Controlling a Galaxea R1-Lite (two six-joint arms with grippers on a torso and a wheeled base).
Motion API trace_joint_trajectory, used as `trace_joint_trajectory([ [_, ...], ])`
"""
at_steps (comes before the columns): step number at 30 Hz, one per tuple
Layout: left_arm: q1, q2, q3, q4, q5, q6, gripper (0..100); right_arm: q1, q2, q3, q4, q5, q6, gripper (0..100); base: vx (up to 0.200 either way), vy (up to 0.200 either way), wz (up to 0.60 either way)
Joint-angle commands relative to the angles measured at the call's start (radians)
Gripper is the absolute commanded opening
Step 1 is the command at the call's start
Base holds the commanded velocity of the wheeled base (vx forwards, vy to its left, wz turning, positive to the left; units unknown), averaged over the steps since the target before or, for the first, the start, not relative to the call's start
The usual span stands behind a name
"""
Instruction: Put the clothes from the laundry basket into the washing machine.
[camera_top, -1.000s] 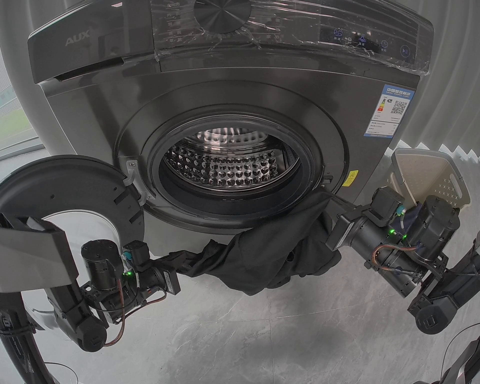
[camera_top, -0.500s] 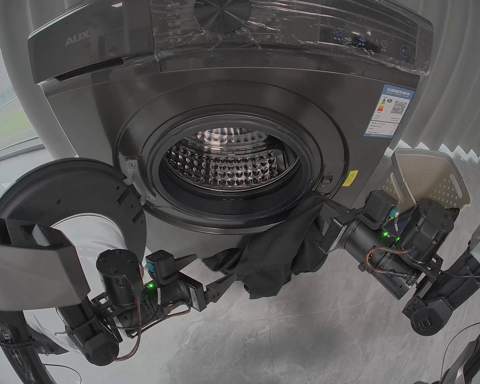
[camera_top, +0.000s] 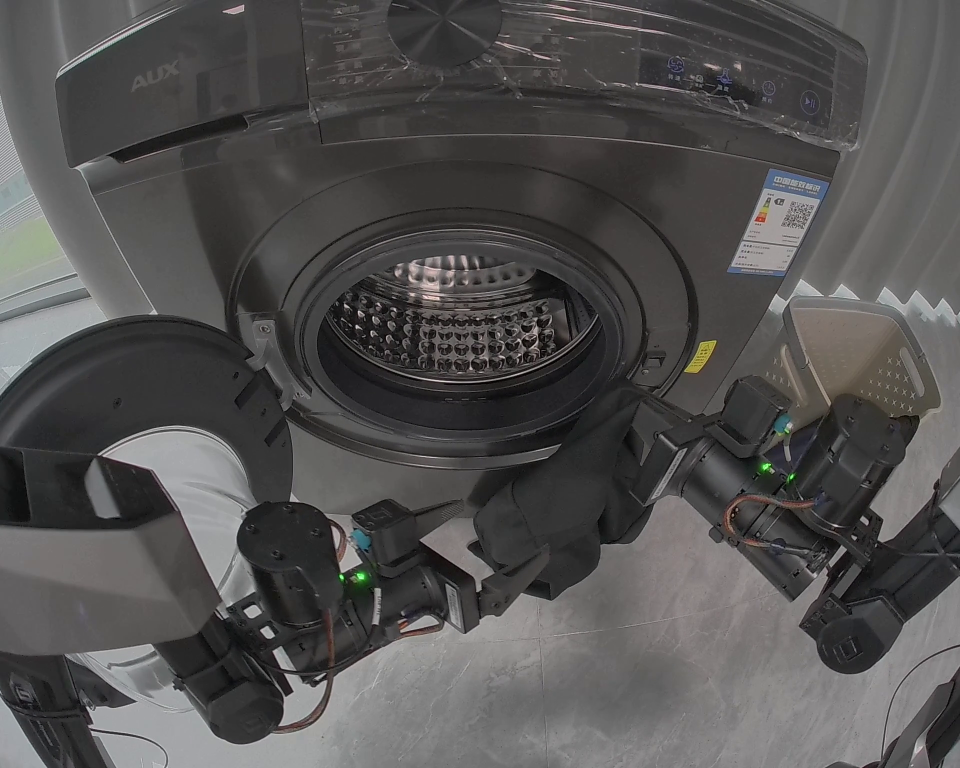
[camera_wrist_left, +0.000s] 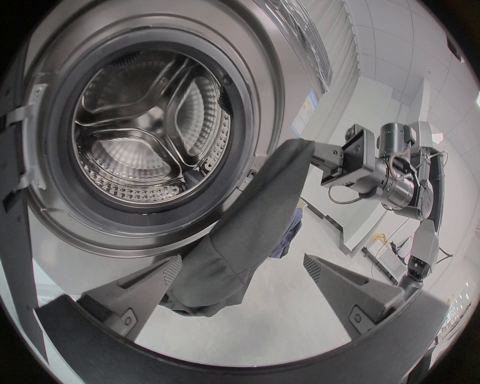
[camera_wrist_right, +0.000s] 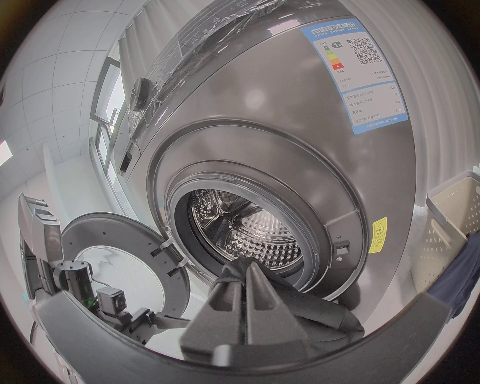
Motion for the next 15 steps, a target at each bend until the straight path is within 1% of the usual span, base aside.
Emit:
trace_joint_trajectory([
  [1,-0.041,0.091,-0.055,-0.004,0.000,0.005,100,0.003,0.005,-0.004,0.001,-0.015,0.001,0,0.000,0.000,0.00],
  [5,-0.061,0.144,-0.097,-0.004,0.003,0.006,100,0.003,0.010,-0.004,-0.001,-0.015,0.001,0,0.000,0.000,0.00],
  [6,-0.061,0.180,-0.137,-0.006,0.005,0.020,100,0.003,0.010,-0.004,-0.001,-0.015,0.001,0,0.000,0.000,0.00],
  [8,-0.052,0.213,-0.177,-0.006,0.005,0.032,100,0.003,0.010,-0.004,-0.001,-0.015,0.001,0,0.000,0.000,0.00],
  [10,-0.049,0.234,-0.209,-0.006,0.006,0.035,100,0.003,0.010,-0.004,-0.001,-0.015,0.001,0,0.000,0.000,0.00],
  [14,-0.047,0.291,-0.304,-0.004,0.046,0.035,100,0.009,0.010,-0.007,-0.001,-0.015,0.001,0,0.000,0.000,0.00],
  [15,-0.047,0.297,-0.313,-0.004,0.049,0.037,100,0.010,0.010,-0.007,-0.001,-0.015,0.001,0,0.000,0.000,0.00],
])
